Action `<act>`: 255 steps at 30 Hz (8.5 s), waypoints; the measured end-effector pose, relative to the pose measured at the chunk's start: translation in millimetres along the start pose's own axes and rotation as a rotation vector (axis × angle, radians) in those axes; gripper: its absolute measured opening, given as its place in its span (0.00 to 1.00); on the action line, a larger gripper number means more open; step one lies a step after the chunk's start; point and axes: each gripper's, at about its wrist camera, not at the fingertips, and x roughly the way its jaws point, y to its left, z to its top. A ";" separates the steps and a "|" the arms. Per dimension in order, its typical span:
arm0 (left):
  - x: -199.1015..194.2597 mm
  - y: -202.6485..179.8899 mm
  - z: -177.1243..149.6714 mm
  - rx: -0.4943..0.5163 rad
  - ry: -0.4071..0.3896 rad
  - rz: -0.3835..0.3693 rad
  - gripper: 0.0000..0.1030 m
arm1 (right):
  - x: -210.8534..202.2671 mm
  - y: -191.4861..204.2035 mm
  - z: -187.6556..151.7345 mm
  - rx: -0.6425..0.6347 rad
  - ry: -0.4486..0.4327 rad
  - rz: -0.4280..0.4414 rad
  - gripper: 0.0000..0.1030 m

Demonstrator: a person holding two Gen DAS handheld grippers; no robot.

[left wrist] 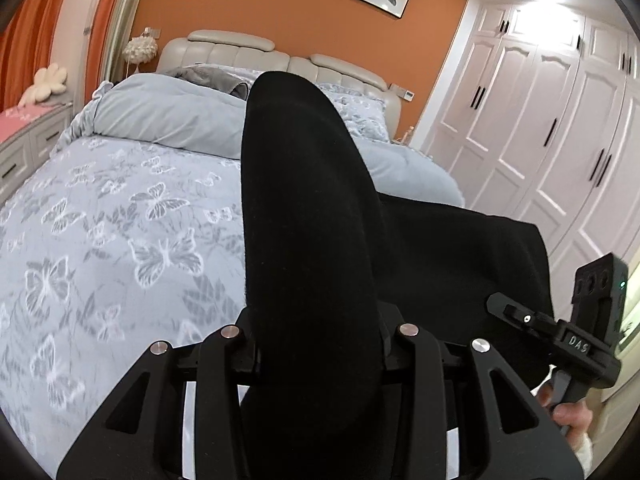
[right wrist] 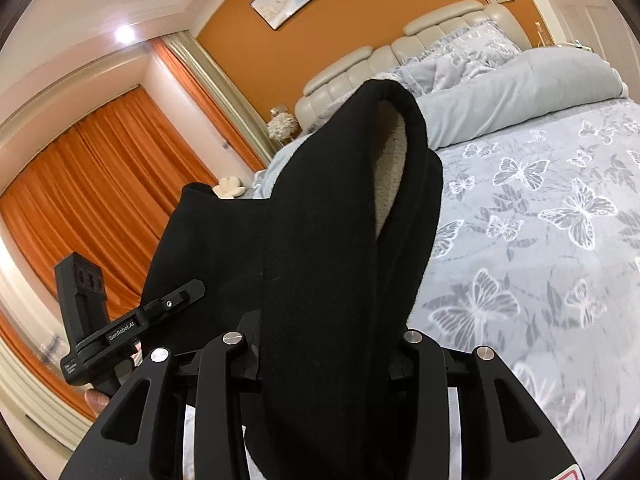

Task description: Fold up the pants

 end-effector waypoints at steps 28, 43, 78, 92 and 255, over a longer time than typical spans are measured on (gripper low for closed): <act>230.1 130.7 -67.6 -0.145 0.183 0.102 0.64 | 195.9 -171.9 -36.3 0.184 0.179 -0.073 0.59; 161.2 71.9 -23.6 0.063 0.000 0.293 0.83 | 154.9 -78.6 -0.7 -0.170 0.102 -0.255 0.12; 125.7 47.1 -83.2 0.124 0.133 0.444 0.88 | 122.0 -79.2 -58.0 -0.081 0.206 -0.496 0.17; 174.7 85.1 -122.9 0.075 0.218 0.455 0.90 | 139.1 -112.1 -69.8 -0.116 0.244 -0.536 0.16; -31.1 -6.1 -208.0 0.137 0.098 0.346 0.95 | -22.2 32.6 -186.3 -0.247 0.064 -0.631 0.83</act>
